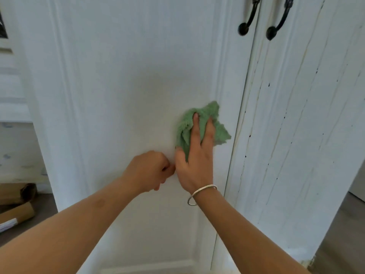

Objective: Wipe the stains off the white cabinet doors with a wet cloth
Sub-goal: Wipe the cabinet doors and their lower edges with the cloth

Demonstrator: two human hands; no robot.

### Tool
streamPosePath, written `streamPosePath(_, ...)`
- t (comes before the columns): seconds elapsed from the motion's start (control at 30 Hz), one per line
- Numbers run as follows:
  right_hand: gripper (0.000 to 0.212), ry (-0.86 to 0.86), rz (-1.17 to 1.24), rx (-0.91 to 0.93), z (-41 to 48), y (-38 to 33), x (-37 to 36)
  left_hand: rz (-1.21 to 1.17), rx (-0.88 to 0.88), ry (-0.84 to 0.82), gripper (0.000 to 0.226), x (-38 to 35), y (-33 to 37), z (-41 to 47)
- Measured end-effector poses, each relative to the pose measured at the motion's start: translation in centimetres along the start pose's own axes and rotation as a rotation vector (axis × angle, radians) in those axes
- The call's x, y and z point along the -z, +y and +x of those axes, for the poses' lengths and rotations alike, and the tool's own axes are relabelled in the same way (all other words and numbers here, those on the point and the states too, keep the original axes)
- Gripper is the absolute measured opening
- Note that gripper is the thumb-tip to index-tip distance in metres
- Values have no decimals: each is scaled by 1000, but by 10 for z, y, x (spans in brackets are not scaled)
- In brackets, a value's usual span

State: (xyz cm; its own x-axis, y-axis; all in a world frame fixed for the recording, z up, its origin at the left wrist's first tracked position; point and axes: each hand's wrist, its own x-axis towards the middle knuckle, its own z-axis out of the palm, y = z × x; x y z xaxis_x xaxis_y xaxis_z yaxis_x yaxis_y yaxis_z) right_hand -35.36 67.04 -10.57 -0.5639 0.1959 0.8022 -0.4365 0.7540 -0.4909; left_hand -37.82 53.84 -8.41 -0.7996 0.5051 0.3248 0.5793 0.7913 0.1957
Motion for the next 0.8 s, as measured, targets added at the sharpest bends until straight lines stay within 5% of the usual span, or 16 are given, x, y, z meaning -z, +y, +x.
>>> streamPosePath(0.37, 66, -67, -229, 56, -51, 32, -2, -24, -27, 46, 57, 0, -2, 1)
streamPosePath(0.67, 59, 276, -477, 105, 71, -21, 9, -26, -49, 74, 54, -6, 0, 0)
streamPosePath(0.8, 56, 56, -568, 499, 56, -14, -9, 67, -173, 102, 45, -3, -5, -4)
